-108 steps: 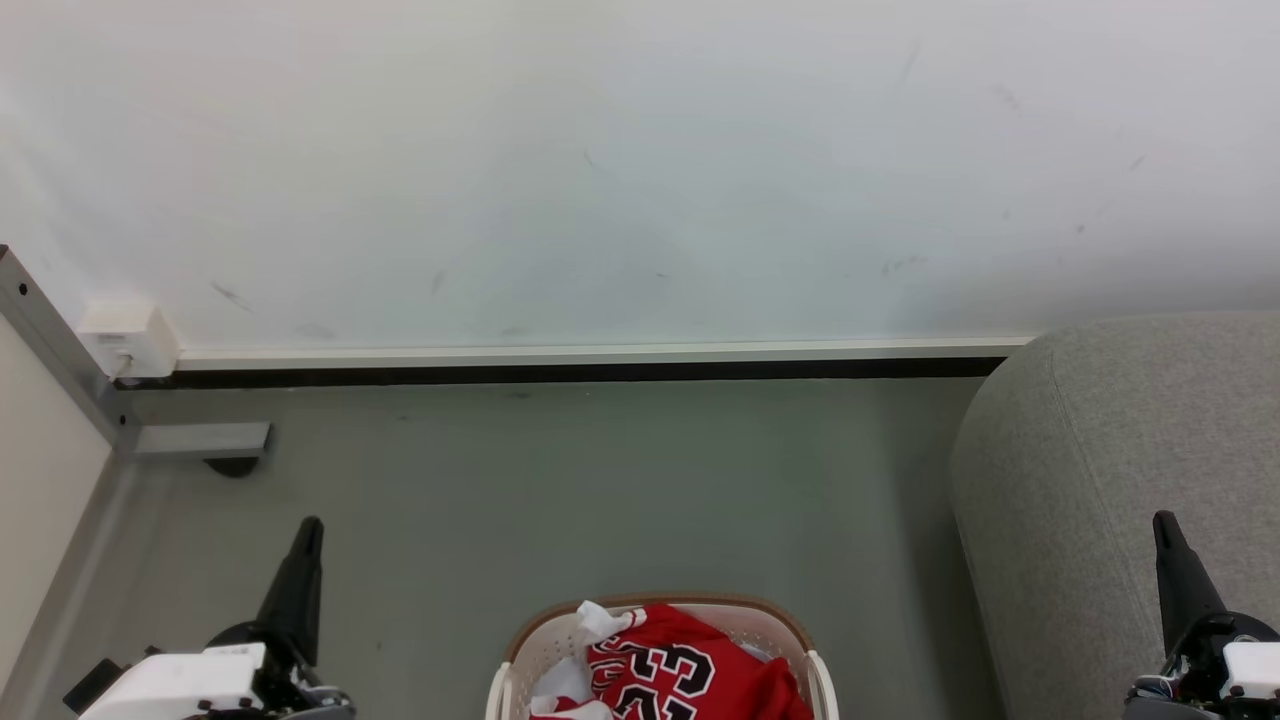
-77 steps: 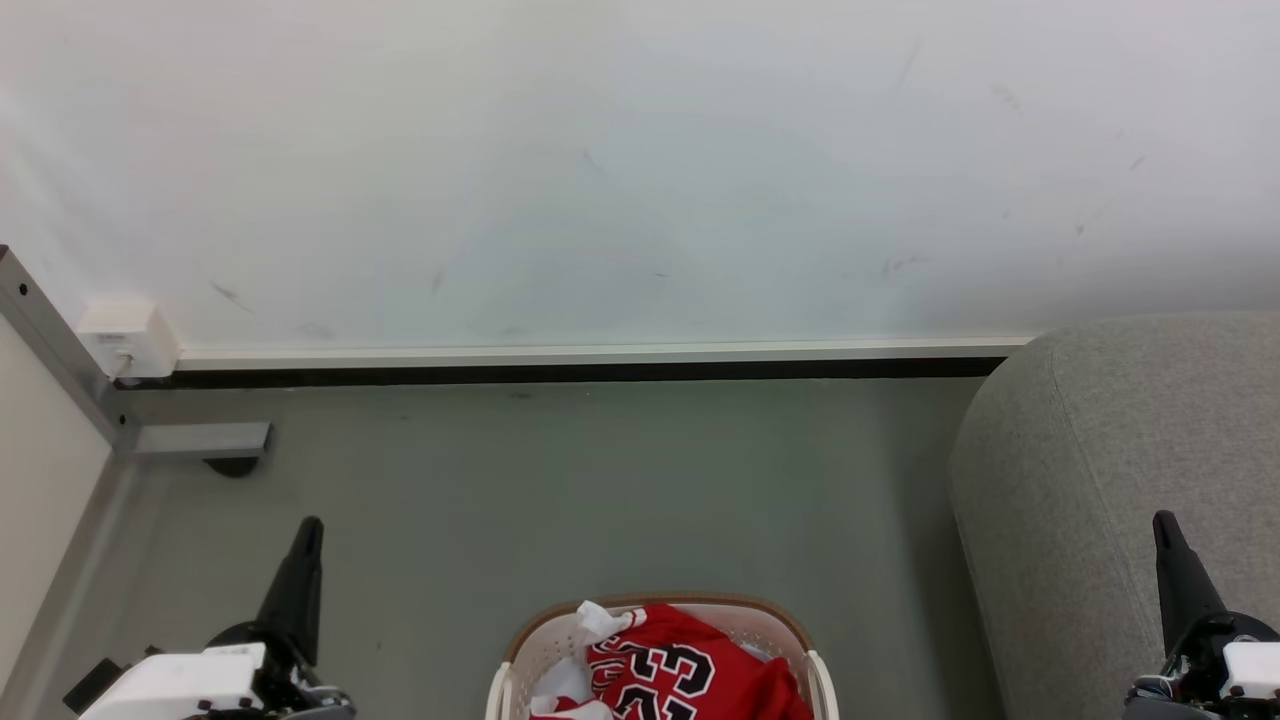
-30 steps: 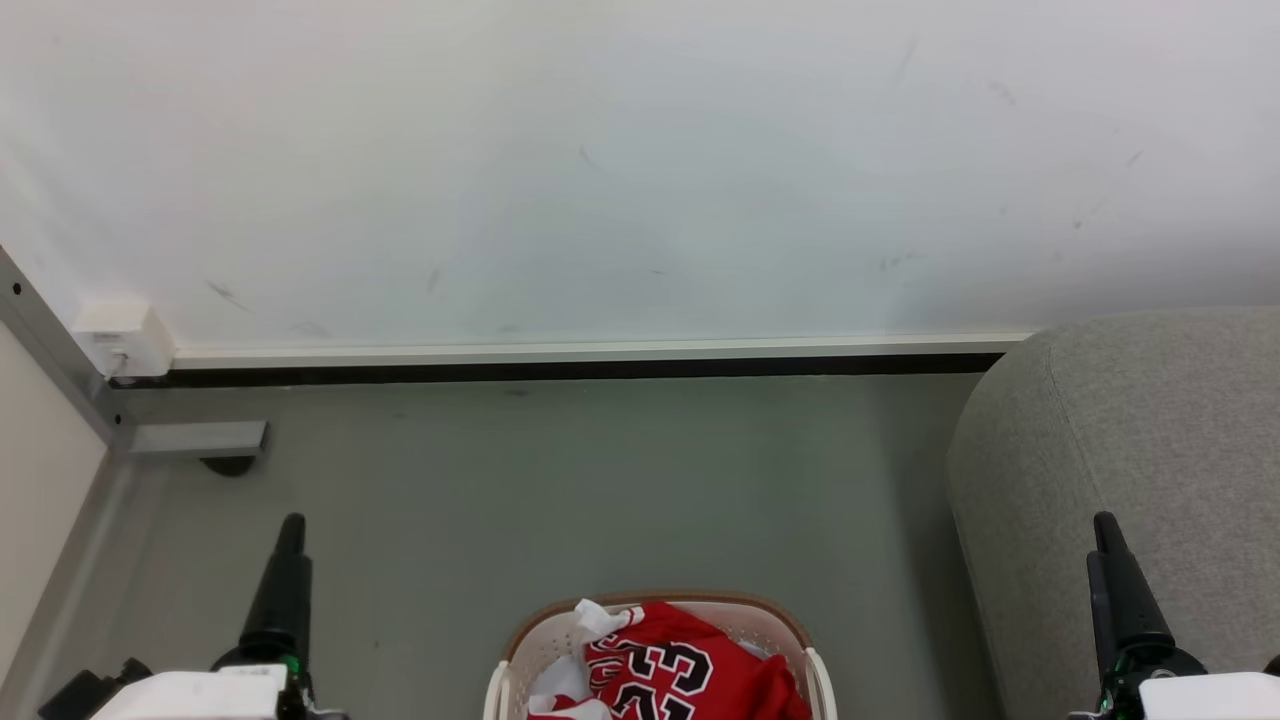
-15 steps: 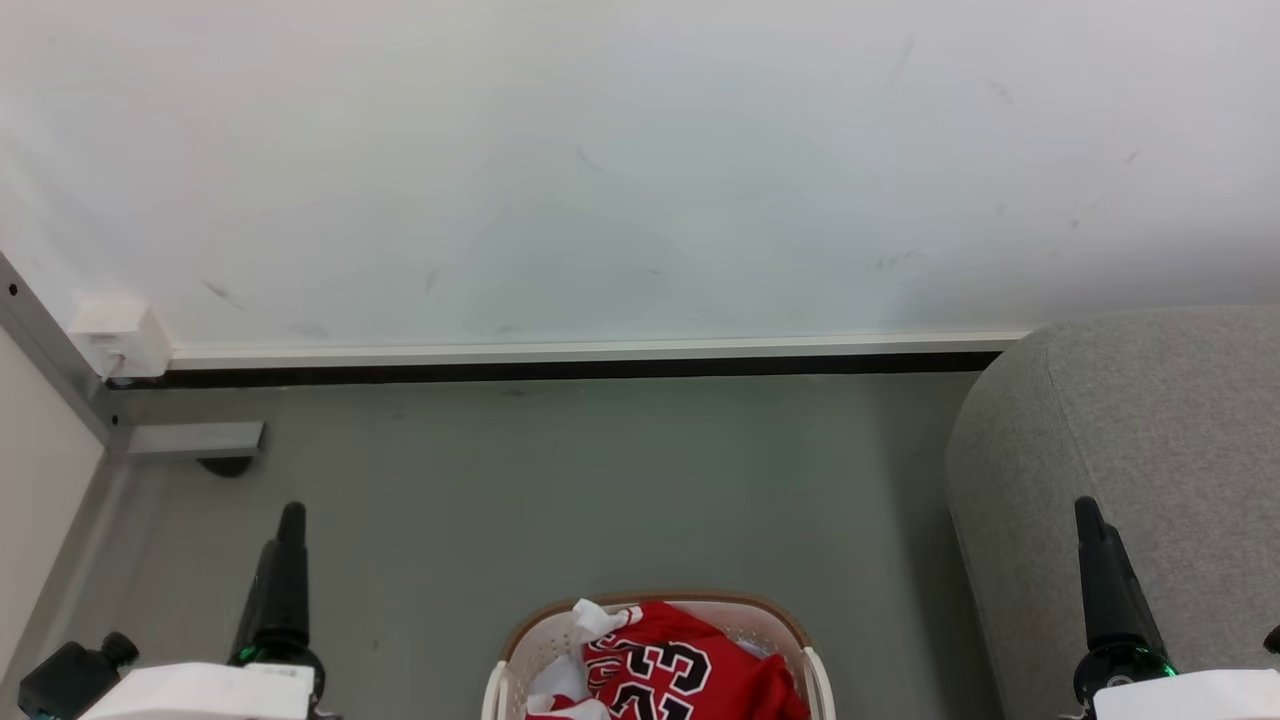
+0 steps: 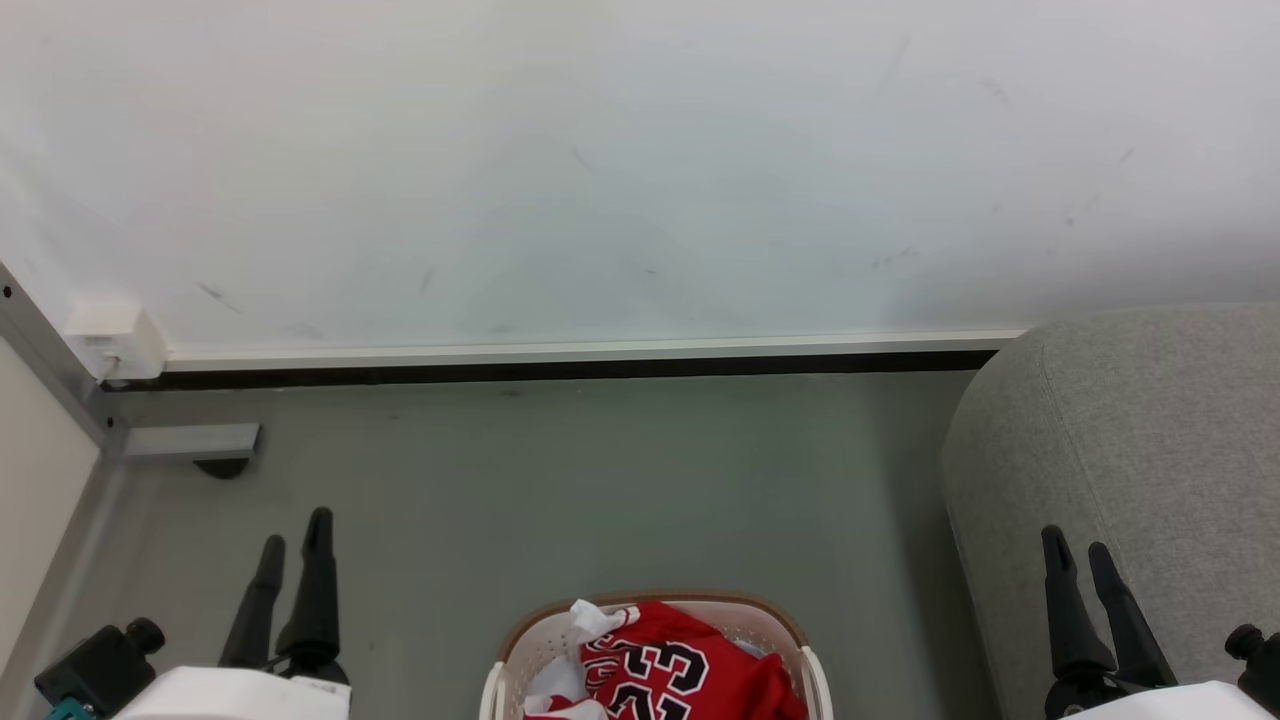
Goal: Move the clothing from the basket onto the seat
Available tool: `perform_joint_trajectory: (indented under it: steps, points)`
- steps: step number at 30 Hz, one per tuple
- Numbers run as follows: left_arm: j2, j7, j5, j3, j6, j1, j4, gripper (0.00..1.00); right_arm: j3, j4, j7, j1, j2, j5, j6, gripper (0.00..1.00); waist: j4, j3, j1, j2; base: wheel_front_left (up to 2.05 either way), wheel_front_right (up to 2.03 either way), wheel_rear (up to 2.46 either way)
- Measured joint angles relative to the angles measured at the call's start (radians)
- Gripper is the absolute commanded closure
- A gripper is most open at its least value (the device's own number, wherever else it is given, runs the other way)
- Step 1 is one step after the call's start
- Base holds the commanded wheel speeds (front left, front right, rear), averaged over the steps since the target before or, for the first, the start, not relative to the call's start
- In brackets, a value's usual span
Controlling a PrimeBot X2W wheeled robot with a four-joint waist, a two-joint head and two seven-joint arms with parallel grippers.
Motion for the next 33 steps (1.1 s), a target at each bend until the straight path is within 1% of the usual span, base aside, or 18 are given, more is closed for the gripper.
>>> perform_joint_trajectory:
  steps: [11,27,33]
  points:
    - [0.007,-0.033,0.146,-0.007,-0.009,0.007,-0.014,0.00,-0.021,0.023,0.000,-0.006,0.028,-0.152,0.000,0.00,-0.003,-0.002,0.0000,0.0000,0.00,0.00,0.00]
    - [0.021,-0.072,0.302,-0.024,-0.017,0.014,-0.006,0.00,-0.038,0.049,-0.009,-0.016,0.060,-0.339,0.000,0.00,-0.013,-0.002,0.0000,0.0000,0.00,0.00,0.00]
    - [0.026,-0.089,0.359,-0.028,-0.023,0.015,-0.003,0.00,-0.053,0.061,-0.010,-0.019,0.069,-0.389,0.000,0.00,-0.016,-0.002,0.0000,0.0000,0.00,0.00,0.00]
